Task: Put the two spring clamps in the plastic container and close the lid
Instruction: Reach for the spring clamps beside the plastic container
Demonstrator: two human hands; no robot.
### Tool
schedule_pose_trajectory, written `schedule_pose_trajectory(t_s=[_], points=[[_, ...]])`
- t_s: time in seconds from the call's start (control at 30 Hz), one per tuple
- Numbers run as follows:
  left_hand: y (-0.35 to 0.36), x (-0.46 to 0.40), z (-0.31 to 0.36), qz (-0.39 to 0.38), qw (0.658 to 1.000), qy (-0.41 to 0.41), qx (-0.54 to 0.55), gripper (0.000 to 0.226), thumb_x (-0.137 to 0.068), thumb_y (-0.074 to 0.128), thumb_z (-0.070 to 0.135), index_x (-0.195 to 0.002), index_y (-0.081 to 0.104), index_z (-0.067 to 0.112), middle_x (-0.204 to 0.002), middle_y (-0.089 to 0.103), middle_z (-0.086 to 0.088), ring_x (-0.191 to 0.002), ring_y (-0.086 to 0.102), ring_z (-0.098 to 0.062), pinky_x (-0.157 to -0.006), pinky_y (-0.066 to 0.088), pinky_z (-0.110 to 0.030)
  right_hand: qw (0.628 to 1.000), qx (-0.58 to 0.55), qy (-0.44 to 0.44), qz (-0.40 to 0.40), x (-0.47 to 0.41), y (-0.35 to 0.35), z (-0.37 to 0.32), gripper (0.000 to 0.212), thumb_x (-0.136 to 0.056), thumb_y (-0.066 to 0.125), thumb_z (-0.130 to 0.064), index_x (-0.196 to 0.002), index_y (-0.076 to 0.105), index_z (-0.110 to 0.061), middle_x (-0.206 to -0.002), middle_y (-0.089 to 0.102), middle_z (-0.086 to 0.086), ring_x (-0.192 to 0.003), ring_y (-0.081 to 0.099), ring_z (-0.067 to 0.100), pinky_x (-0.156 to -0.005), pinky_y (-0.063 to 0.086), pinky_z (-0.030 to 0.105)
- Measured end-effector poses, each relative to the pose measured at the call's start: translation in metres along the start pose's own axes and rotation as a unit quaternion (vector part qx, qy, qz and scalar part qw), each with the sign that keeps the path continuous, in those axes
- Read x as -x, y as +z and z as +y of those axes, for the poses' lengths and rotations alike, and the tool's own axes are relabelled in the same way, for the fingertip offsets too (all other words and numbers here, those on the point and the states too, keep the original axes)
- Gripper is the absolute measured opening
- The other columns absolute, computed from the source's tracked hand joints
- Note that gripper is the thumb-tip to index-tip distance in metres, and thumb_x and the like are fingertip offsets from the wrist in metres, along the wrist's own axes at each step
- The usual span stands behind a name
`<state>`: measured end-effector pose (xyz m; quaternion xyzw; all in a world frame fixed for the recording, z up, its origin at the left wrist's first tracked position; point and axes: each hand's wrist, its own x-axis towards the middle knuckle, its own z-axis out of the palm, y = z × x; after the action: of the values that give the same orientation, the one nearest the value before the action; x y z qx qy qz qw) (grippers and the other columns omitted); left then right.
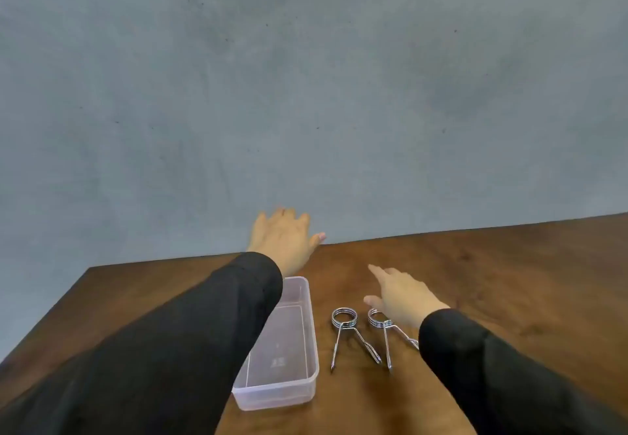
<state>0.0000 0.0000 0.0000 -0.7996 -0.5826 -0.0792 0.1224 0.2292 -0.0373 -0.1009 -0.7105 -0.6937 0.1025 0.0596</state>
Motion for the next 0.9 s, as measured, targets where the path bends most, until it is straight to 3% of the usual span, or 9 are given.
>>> schedule_pose_trajectory(t_s=[0.13, 0.2, 0.3, 0.37, 0.53, 0.7, 0.9], points=[[0.039, 0.017, 0.000, -0.031, 0.999, -0.025, 0.015, 0.056, -0.099, 0.028, 0.060, -0.130, 0.051, 0.020, -0.127, 0.060, -0.008, -0.123, 0.051, -0.028, -0.104, 0.039, -0.050, 0.993, 0.003, 0.069, -0.091, 0.010, 0.059, 0.024, 0.071, -0.095, 0.052, -0.053, -0.156, 0.021, -0.033, -0.150, 0.045, 0.008, -0.131, 0.050, 0.035, -0.105, 0.044, 0.054], [0.054, 0.022, -0.002, -0.047, 0.998, -0.042, 0.027, 0.056, -0.099, 0.029, 0.059, -0.133, 0.049, 0.020, -0.133, 0.058, -0.007, -0.129, 0.049, -0.028, -0.109, 0.036, -0.051, 0.991, 0.001, 0.085, -0.101, 0.013, 0.077, 0.032, 0.065, -0.096, 0.050, -0.052, -0.153, 0.026, -0.032, -0.143, 0.050, 0.008, -0.127, 0.052, 0.034, -0.102, 0.047, 0.050], [0.069, 0.027, -0.005, -0.063, 0.995, -0.066, 0.039, 0.059, -0.100, 0.028, 0.058, -0.142, 0.044, 0.020, -0.147, 0.050, -0.007, -0.140, 0.041, -0.028, -0.116, 0.029, -0.052, 0.997, 0.035, 0.060, -0.027, 0.020, 0.091, 0.033, 0.053, -0.102, 0.043, -0.041, -0.152, 0.032, -0.029, -0.138, 0.054, 0.005, -0.124, 0.050, 0.029, -0.096, 0.048, 0.047], [0.078, 0.031, -0.010, -0.080, 0.993, -0.081, 0.044, 0.060, -0.100, 0.027, 0.058, -0.145, 0.041, 0.020, -0.153, 0.045, -0.007, -0.143, 0.037, -0.028, -0.117, 0.027, -0.051, 0.998, 0.056, 0.042, 0.010, 0.025, 0.099, 0.030, 0.053, -0.104, 0.037, -0.035, -0.155, 0.026, -0.031, -0.142, 0.052, 0.005, -0.126, 0.047, 0.028, -0.094, 0.045, 0.048], [0.095, 0.047, -0.036, -0.079, 0.988, -0.123, 0.045, 0.059, -0.101, 0.027, 0.055, -0.146, 0.041, 0.021, -0.153, 0.046, -0.007, -0.142, 0.039, -0.028, -0.116, 0.030, -0.049, 0.998, 0.041, 0.038, 0.038, 0.019, 0.105, 0.035, 0.050, -0.105, 0.035, -0.034, -0.155, 0.027, -0.036, -0.149, 0.048, 0.003, -0.131, 0.043, 0.028, -0.101, 0.038, 0.050], [0.111, 0.067, -0.080, -0.068, 0.980, -0.175, 0.060, 0.061, -0.101, 0.028, 0.055, -0.149, 0.039, 0.019, -0.157, 0.042, -0.009, -0.145, 0.035, -0.029, -0.117, 0.028, -0.051, 0.998, -0.006, 0.028, 0.051, 0.004, 0.098, 0.029, 0.046, -0.105, 0.039, -0.036, -0.151, 0.035, -0.037, -0.148, 0.051, -0.001, -0.133, 0.043, 0.024, -0.105, 0.037, 0.047], [0.145, 0.102, -0.144, -0.111, 0.967, -0.222, 0.058, 0.056, -0.101, 0.034, 0.052, -0.147, 0.041, 0.023, -0.153, 0.048, -0.006, -0.140, 0.044, -0.027, -0.115, 0.035, -0.048, 0.977, -0.116, -0.048, 0.172, -0.012, 0.041, -0.042, 0.041, -0.102, 0.049, -0.030, -0.143, 0.049, -0.032, -0.139, 0.058, -0.002, -0.127, 0.047, 0.024, -0.098, 0.041, 0.047]])
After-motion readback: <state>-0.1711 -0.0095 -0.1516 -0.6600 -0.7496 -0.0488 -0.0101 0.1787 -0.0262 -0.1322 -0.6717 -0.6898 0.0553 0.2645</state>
